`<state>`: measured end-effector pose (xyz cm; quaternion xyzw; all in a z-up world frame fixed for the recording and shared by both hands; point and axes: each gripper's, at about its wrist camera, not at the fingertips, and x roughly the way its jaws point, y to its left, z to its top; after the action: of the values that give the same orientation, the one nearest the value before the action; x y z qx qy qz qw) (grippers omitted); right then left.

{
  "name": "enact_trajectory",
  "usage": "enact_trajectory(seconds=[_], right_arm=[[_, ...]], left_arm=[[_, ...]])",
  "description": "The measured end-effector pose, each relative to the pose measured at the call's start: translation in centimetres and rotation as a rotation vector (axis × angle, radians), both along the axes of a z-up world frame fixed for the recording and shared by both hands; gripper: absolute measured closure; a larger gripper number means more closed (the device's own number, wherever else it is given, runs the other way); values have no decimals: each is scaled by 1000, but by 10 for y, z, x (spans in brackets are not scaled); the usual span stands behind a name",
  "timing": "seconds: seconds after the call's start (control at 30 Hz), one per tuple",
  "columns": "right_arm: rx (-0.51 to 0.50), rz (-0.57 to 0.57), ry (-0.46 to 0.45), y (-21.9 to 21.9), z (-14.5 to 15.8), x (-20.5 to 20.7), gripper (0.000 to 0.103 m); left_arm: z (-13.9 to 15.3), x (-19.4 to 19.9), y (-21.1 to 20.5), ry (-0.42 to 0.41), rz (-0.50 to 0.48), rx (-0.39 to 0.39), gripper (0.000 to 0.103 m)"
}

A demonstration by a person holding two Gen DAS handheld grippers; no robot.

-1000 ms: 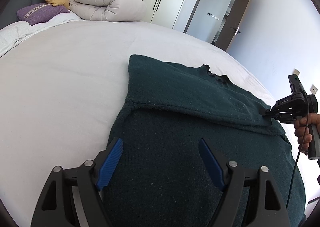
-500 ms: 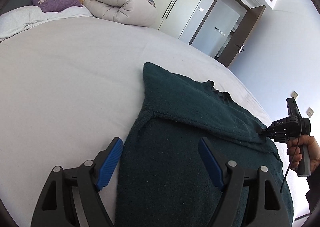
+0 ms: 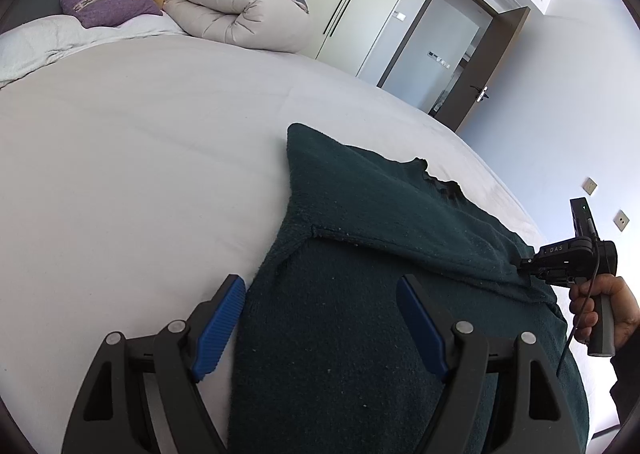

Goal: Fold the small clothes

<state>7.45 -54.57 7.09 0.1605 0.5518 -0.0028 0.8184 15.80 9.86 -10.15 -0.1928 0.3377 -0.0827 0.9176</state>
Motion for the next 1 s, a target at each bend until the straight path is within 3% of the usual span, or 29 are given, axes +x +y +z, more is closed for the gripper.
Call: enact_trajectory(seconds=[0.13,0.27,0.37,0.43,0.5,0.6,0.67,0.73,0.77,0.87,0.97,1.0], right_arm=[[70,-14,-13,-10,-3,-2,97],[103,-1,-33,-15,-6,-4,98],[129,2,-54,-19,-9,-7,98],[150,2,-67,-22,-12,-8,98],[167,6,-81,-24,-14,-10,98],[189,11,-101,-27,-16,-12,99],[191,17,-110,-26,-17,-12,99],[196,18,-117,-26,-18,-12,99],[199,19,-122,-26,-19,-12,99],[204,17,-139,-26,-21,-13,99],[206,11,-157,-28,-21,-18,99],[207,9,-161,-27,-21,-18,99]], left_arm=[[16,0,5,6,-6,-21,24],[54,13,16,-35,-9,-49,24],[74,53,13,-30,-69,3,24],[78,84,6,-30,-141,43,32],[70,121,1,31,-219,37,57],[48,166,4,124,-228,40,67],[22,191,12,219,-221,0,71],[-2,204,14,273,-211,15,87],[-7,204,15,254,-209,36,95],[-11,199,19,235,-207,2,95],[-5,185,12,214,-192,51,94],[0,176,7,204,-195,82,84]])
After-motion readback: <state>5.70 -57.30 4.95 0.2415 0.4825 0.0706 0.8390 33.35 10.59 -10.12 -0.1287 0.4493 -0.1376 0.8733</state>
